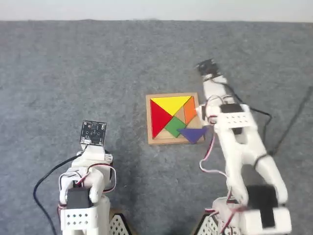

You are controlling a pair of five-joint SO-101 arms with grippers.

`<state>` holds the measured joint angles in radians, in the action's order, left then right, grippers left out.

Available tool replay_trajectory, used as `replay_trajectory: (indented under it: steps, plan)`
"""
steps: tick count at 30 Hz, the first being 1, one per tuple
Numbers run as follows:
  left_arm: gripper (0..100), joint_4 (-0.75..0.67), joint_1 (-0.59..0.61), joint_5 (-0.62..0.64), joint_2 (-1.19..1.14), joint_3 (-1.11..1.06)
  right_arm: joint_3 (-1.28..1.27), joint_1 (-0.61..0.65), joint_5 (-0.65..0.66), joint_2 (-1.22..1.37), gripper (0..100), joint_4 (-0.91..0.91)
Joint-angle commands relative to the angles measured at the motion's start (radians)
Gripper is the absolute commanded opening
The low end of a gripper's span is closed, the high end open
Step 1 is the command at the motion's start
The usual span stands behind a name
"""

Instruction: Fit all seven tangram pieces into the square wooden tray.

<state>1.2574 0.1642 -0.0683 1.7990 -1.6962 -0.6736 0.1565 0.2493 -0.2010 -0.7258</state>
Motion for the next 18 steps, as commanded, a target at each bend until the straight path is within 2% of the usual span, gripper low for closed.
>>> replay_trajectory:
  steps: [1, 6, 18]
  plan:
    - [2, 0.003, -0.002, 0.000, 0.017, 0.012, -0.078, -0.025, 0.055, -0.191, 0.6, -0.074]
    - [2, 0.003, -0.002, 0.000, 0.017, 0.012, -0.316, 0.039, 0.097, -0.282, 0.6, -0.022]
    - [2, 0.003, -0.002, 0.000, 0.017, 0.012, -0.345, 0.051, 0.077, -0.278, 0.6, 0.015]
